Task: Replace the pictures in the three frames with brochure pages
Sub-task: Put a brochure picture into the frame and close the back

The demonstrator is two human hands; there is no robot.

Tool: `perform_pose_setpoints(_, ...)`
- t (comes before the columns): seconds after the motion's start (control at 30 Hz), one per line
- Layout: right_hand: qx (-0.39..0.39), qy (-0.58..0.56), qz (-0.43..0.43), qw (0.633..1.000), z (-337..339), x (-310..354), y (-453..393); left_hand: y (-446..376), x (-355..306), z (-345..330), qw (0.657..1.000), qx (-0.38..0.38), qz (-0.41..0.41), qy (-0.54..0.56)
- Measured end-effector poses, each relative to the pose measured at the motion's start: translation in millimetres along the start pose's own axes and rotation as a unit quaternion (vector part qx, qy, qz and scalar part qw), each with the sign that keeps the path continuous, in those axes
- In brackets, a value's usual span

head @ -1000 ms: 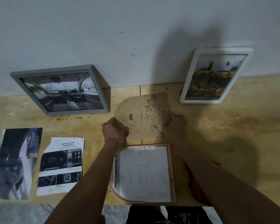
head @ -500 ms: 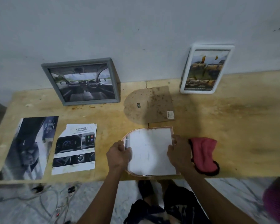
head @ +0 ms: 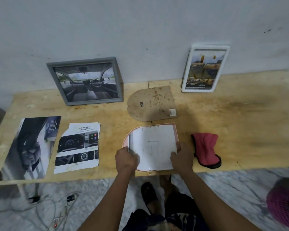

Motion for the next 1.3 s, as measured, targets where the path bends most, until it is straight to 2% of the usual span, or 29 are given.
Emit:
perform_pose_setpoints(0.2, 0.005, -0.046, -0.042, 0.998, -2.1, -4.5, -9.2, -4.5, 8.5, -4.9, 0.999, 0.006, 0.022, -0.022)
perform_pose_setpoints(0.47, 0.039, -0.047, -0.022, 0.998, -1.2, 4.5, -21.1, -7.4, 8.8, -5.7, 0.999, 0.01, 0.029, -0.032)
perform_pose_setpoints(0.7, 0.071, -0.119, -0.087, 0.987, -6.8, 0.0, -22.7, -8.2, 6.2, 2.0, 0.997, -0.012, 0.071, 0.007)
perform_pose_setpoints(0.83, 0.08, -0.187, -0.124, 0.971, -7.6, -2.2, -20.2, -2.1, 8.7, 15.4, 0.987, -0.025, 0.132, 0.085)
perform_pose_setpoints(0.9, 0.086, -0.216, -0.135, 0.963, -7.7, -2.5, -14.5, 2.9, 11.7, 17.6, 0.968, -0.008, 0.172, 0.183)
perform_pose_setpoints(1.0, 0.069, -0.248, -0.126, 0.958, -1.5, -0.3, -4.3, 21.7, 8.2, 12.4, 0.878, 0.037, 0.218, 0.425)
perform_pose_setpoints(1.1, 0.057, -0.262, -0.108, 0.957, 2.8, 7.6, 9.3, 41.6, -1.8, 11.5, 0.823, 0.059, 0.217, 0.521)
perform_pose_setpoints(1.2, 0.083, -0.31, -0.104, 0.941, -4.2, 17.1, 25.2, 62.9, -11.4, 13.0, 0.801, 0.074, 0.204, 0.558)
perform_pose_setpoints(1.3, 0.121, -0.327, -0.098, 0.932, -12.4, 28.3, 42.0, 73.8, -15.1, 20.2, 0.803, 0.063, 0.168, 0.569)
Point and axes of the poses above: each hand's wrist, its own y-axis away from the middle knuckle, its own z-axis out of the back of the hand, x = y × z, the point moved 8 cm from there along -y, towards the middle knuckle, and after that the axes turned 8 degrees about y, right-handed, at the moved point
